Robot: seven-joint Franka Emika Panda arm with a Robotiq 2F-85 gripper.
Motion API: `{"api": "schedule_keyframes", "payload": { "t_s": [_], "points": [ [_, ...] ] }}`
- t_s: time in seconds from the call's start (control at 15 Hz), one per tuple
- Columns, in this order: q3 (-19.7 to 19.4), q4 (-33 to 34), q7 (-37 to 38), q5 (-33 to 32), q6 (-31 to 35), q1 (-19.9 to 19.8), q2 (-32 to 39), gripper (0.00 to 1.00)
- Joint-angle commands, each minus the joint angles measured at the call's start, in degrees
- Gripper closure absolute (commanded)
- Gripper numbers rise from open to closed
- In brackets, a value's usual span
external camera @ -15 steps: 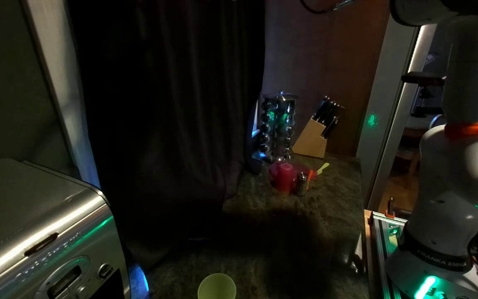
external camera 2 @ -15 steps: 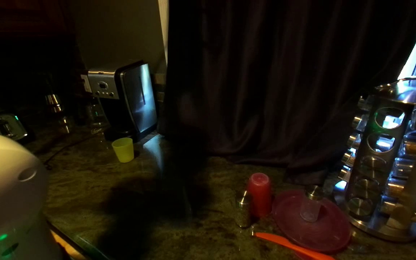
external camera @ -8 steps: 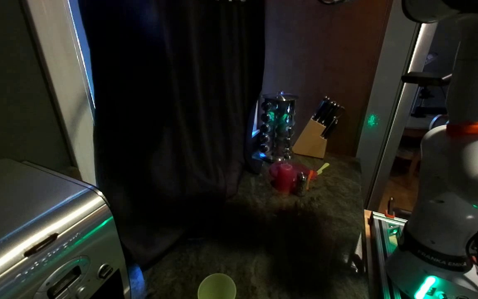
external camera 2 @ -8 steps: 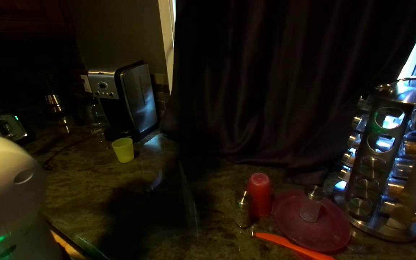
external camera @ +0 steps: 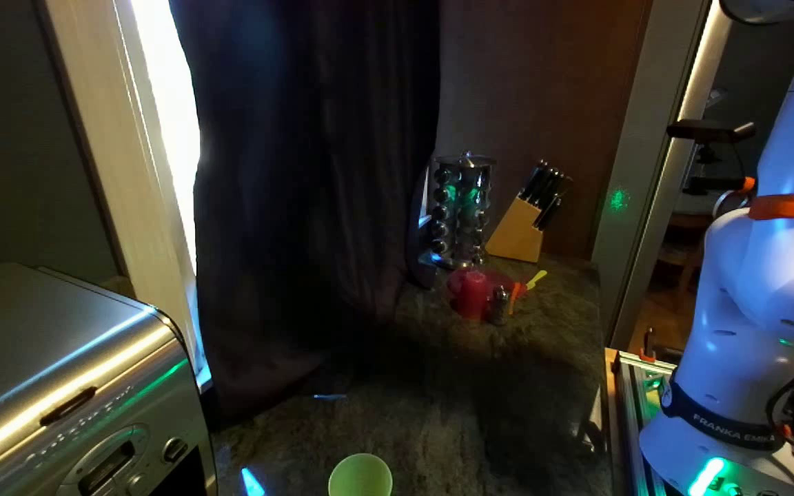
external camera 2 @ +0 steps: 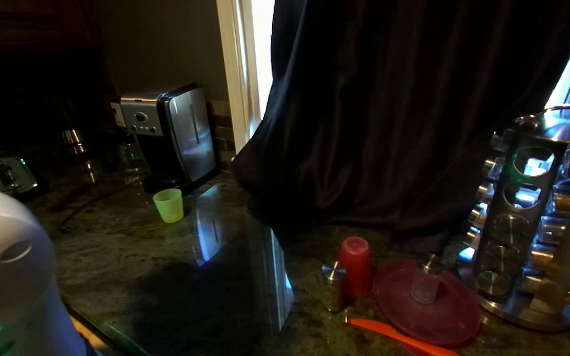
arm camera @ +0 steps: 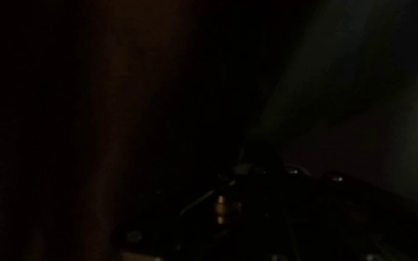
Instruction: Pull the curtain to the right
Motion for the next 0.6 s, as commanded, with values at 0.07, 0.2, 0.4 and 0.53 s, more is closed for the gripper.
{"api": "schedule_keyframes", "payload": {
  "t_s": [0.07,0.2,0.4,0.53],
  "points": [
    [-3.1,-8.1,6.1,-3.9,-1.0,-3.8,-6.8,1.00],
    [-4.8,-10.4,7.5,-4.0,-0.3,-5.7,-8.2,1.00],
    [-6.4,-13.4,8.3,-2.7,0.6,-7.4,-9.4,1.00],
    [-6.7,-15.8,3.6,1.7,2.1,-5.7,-10.1,0.77]
  ]
}}
